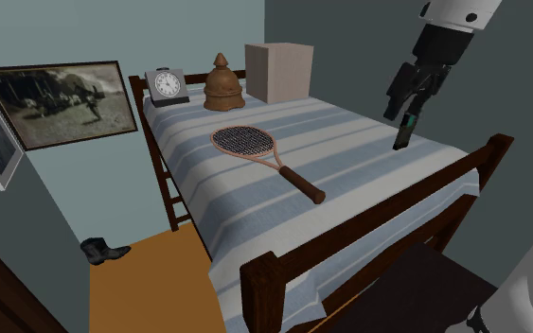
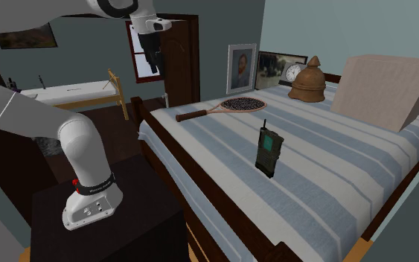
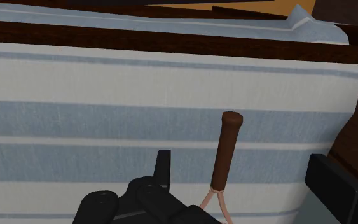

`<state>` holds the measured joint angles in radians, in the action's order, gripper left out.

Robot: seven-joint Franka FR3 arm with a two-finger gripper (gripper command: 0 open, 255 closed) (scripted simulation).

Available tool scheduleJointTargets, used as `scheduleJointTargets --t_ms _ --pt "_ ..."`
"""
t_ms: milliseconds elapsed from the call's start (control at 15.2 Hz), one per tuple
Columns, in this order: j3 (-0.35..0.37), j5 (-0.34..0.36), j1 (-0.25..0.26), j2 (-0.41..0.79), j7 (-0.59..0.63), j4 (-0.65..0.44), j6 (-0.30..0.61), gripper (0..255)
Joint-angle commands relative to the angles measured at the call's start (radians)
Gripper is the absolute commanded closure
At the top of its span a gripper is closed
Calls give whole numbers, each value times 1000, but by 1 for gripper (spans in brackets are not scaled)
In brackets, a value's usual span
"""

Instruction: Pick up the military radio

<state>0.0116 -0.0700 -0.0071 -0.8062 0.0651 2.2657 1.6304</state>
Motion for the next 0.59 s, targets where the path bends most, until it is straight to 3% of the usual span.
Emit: scheduleJointTargets --t_ms 0,528 --pt "0 0 0 0 0 0 0 0" --pt "-200 131 1 58 -331 1 16 0"
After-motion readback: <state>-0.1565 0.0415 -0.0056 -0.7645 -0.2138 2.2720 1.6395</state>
